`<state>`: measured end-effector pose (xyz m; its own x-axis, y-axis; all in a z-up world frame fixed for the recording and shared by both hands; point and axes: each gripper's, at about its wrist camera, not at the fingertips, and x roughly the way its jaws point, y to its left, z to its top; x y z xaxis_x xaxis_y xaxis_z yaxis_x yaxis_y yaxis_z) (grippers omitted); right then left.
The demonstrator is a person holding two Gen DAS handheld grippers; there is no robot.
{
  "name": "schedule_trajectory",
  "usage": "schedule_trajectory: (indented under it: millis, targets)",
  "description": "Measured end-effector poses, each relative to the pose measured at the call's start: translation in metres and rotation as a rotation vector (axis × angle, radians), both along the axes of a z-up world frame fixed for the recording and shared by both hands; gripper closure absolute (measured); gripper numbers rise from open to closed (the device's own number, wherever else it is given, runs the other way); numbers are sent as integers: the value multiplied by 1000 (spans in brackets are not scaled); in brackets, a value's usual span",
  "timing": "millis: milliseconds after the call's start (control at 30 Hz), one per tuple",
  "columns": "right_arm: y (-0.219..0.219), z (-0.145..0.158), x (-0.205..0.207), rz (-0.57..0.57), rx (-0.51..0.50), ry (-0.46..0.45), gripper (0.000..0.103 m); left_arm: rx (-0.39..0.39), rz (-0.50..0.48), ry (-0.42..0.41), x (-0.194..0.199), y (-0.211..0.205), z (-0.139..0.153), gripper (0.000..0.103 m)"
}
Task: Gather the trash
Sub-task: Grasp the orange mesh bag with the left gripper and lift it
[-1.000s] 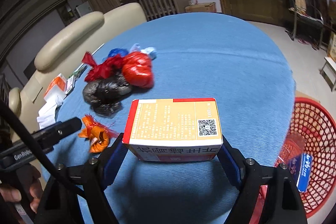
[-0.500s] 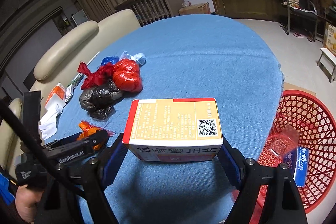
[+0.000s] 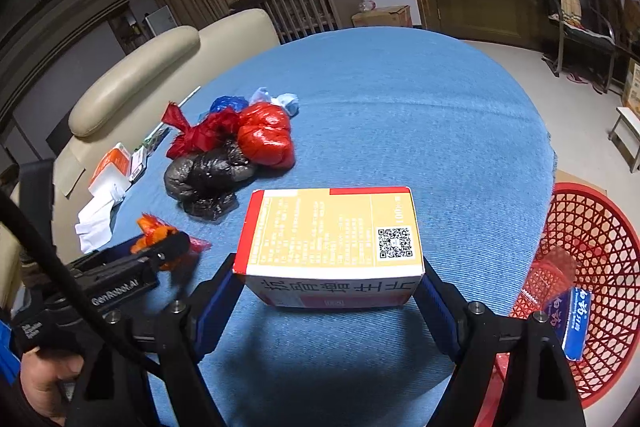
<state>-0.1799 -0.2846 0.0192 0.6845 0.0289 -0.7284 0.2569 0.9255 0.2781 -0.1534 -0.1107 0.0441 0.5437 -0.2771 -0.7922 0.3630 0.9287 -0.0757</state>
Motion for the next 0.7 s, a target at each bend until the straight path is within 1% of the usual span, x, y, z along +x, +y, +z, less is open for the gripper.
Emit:
schedule_trajectory:
  millis: [333,467,700]
  targets:
    - [15,10,-1,15,-36,1,18,-44,33,-12,-2,17,10,33]
    - [11,21,-11,-18,-50,-21,18,-45,10,-18,-1,8,14,33]
    - [3,34,-28,-62,-53,-46,18,-56,-37,-62,-15,-9,30,33]
